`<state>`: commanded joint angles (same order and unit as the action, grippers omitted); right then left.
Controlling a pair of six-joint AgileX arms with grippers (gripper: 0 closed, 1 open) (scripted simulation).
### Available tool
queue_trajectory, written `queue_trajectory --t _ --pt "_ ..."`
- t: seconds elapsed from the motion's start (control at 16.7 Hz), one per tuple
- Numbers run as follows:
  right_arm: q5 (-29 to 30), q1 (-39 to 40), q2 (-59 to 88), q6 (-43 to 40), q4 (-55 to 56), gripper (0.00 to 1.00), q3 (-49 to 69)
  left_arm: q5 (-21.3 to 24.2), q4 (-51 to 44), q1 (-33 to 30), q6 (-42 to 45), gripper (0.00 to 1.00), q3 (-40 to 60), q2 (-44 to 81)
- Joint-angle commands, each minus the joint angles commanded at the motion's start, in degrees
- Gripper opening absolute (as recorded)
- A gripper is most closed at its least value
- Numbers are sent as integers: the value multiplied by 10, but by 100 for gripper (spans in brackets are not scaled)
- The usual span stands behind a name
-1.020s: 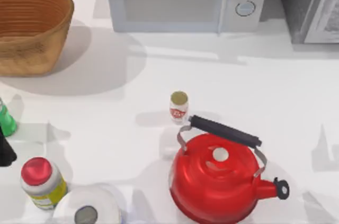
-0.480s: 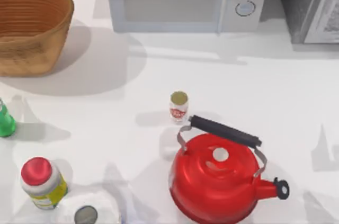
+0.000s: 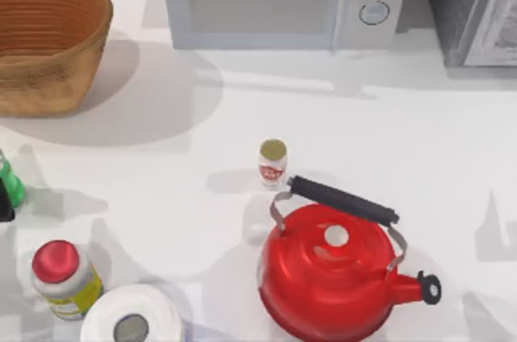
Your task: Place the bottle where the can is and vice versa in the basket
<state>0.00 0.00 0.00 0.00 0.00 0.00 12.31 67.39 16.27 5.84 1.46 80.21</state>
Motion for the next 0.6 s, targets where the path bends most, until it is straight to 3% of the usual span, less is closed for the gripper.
queue_trajectory --t 0.24,0.6 --pt "0 0 0 0 0 100 0 27 35 -17 -2 100 -6 87" --pt "0 0 0 0 0 100 0 29 35 -18 -3 100 -6 95"
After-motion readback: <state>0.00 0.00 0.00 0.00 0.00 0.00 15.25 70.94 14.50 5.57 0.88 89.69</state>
